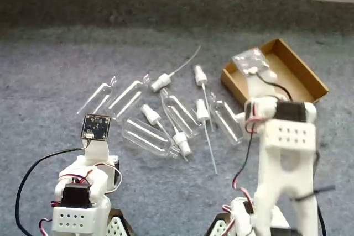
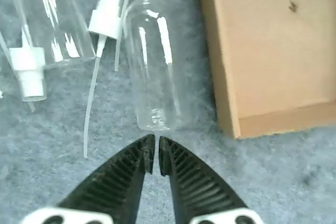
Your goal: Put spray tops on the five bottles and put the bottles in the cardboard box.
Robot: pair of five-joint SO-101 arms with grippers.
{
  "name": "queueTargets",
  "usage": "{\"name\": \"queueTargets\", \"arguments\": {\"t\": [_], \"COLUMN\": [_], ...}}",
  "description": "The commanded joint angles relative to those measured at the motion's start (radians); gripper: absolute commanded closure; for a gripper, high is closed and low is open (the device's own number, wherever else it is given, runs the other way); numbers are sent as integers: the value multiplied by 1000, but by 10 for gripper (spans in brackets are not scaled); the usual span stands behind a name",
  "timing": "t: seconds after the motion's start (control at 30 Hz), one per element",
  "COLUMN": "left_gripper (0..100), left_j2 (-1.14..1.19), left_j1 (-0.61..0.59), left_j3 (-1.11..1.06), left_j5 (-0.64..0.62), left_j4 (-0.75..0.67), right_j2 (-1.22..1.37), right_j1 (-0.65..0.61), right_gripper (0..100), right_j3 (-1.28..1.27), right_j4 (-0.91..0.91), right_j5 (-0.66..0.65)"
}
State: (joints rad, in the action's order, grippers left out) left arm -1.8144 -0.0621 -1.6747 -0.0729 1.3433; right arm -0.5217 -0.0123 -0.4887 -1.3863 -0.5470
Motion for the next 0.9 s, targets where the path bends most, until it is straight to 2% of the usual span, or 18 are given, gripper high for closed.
{"name": "queueTargets", "arguments": {"t": [0.0, 0.27, 0.6, 0.87], "left_gripper": [995, 995, 995, 995], "left_j2": [-1, -1, -1, -1], "left_j1": [-13, -13, -13, -13], "left_j3": [-19, -19, -19, -19], "left_j5": [-6, -6, -6, -6], "left_j4": [3, 3, 3, 3], "right_j2": [162, 427, 653, 851], "right_j1": [-84, -186, -220, -216], "right_gripper": [926, 762, 683, 676], "right_j3": [136, 275, 509, 604], "right_j4": [-5, -5, -5, -5], "right_j5": [-28, -226, -236, -230]}}
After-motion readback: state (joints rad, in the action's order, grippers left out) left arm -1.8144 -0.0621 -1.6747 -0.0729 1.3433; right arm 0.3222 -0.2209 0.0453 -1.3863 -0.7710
